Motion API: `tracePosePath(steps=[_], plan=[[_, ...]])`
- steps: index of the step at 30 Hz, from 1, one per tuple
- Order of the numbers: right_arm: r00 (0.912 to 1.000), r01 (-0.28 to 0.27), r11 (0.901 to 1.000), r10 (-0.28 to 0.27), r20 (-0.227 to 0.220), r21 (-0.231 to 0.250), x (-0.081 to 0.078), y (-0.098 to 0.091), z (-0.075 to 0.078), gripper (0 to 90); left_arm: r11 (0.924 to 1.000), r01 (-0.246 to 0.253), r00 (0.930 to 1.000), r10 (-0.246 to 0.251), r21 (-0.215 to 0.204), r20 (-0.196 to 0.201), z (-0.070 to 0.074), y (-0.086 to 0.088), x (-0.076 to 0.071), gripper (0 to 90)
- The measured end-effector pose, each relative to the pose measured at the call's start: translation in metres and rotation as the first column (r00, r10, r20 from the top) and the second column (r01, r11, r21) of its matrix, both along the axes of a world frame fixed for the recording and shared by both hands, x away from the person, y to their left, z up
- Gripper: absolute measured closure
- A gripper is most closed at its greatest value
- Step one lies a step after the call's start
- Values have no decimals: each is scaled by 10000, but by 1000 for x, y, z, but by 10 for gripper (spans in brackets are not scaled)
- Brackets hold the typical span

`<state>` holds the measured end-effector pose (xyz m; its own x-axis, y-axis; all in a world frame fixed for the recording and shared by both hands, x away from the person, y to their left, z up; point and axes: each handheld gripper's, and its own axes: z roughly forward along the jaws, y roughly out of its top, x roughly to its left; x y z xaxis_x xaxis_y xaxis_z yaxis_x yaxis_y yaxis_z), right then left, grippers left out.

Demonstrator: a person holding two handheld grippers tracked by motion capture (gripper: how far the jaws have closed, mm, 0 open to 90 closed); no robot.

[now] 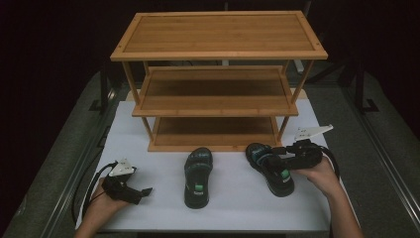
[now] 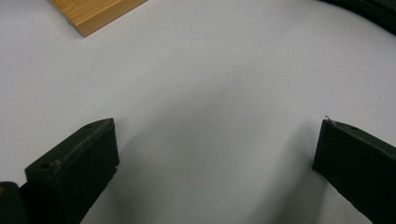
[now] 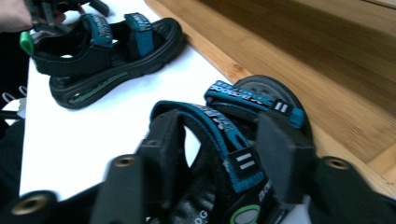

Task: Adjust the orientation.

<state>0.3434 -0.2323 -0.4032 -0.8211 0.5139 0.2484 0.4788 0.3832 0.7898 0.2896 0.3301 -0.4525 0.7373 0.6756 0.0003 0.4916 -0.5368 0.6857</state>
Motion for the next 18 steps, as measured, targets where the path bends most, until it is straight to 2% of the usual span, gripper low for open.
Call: tracePosePath(steps=[3,4,5,7,11,18], plan=[[10000,-53,10000,53,22,-46,0,0,0,613,10000,-1,10000,1,0,-2,0,0,0,0],[9999,-29,9998,32,137,-210,-2,0,0,671,10000,0,10000,0,3,-3,0,0,0,0],[9998,-57,9995,62,175,-299,-2,0,0,688,10000,0,10000,0,1,-5,0,0,0,0],[9998,-182,9998,182,16,-122,-3,-1,0,694,10000,-2,10000,2,2,-6,0,0,0,0],[9998,-166,9997,168,98,-172,-5,-2,1,700,10000,-2,10000,2,3,-3,0,0,0,0],[9997,-132,9999,131,221,55,-8,-2,6,707,10000,1,10000,-1,3,-8,0,0,0,0]])
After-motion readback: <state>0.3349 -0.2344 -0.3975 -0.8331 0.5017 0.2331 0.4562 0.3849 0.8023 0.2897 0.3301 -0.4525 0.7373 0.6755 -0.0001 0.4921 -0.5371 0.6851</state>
